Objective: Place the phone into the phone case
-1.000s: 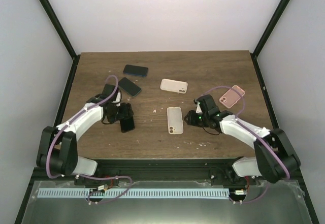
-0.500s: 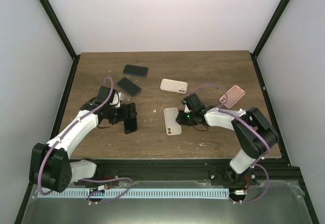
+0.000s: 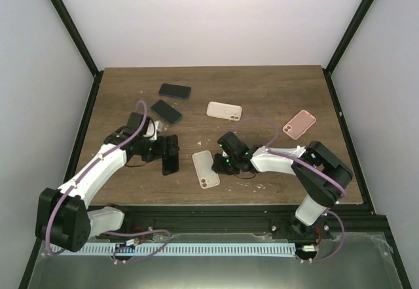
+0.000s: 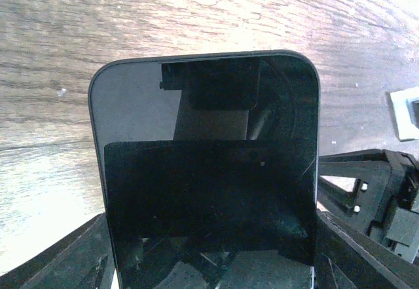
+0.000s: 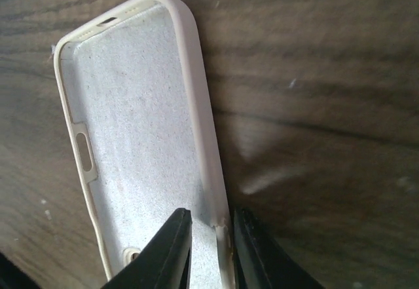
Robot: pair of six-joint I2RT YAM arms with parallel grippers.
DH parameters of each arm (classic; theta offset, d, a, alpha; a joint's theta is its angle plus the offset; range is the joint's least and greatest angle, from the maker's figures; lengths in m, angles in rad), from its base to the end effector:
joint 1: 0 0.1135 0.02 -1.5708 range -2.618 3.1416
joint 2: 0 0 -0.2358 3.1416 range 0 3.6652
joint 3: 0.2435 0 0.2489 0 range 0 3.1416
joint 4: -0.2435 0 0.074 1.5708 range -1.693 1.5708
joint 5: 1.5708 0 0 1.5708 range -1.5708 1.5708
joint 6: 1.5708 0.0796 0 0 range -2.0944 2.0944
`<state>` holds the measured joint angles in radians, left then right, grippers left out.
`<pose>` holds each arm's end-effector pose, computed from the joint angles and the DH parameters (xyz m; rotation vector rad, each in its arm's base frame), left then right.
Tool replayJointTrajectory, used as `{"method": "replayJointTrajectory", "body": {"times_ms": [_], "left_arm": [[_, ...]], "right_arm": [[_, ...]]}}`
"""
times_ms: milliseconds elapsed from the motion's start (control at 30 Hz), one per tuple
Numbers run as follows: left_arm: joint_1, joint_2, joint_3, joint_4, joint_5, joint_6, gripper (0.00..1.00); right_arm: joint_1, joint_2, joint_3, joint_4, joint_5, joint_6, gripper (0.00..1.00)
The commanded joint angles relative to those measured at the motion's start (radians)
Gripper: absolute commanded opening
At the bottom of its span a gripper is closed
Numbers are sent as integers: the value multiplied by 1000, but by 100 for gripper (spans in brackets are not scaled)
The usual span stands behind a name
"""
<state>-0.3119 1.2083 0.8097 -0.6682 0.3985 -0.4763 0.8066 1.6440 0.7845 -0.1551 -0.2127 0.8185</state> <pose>0.2318 -0.1072 0.1665 -0.0825 2.7265 -0.7772 0.2097 0.2430 0.0759 -0.0688 2.8047 0.7871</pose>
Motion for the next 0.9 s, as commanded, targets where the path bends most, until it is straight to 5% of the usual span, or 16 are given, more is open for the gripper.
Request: {"method": "replayJointTrajectory", "body": {"times_ms": [0, 533, 700, 867], "left_arm": [[-37, -23, 3, 46, 39, -37, 57], [-283, 72, 1, 169, -26, -195, 56], [-370, 128, 22, 220, -82, -247, 55], [-404, 149, 20, 256, -109, -321, 55]], "right_arm": [[44, -34, -37, 59, -59, 150, 21], [87, -169, -197, 178, -147, 187, 24], [86, -305, -282, 106, 52, 157, 25], [87, -556, -380, 228, -8, 96, 37]]}}
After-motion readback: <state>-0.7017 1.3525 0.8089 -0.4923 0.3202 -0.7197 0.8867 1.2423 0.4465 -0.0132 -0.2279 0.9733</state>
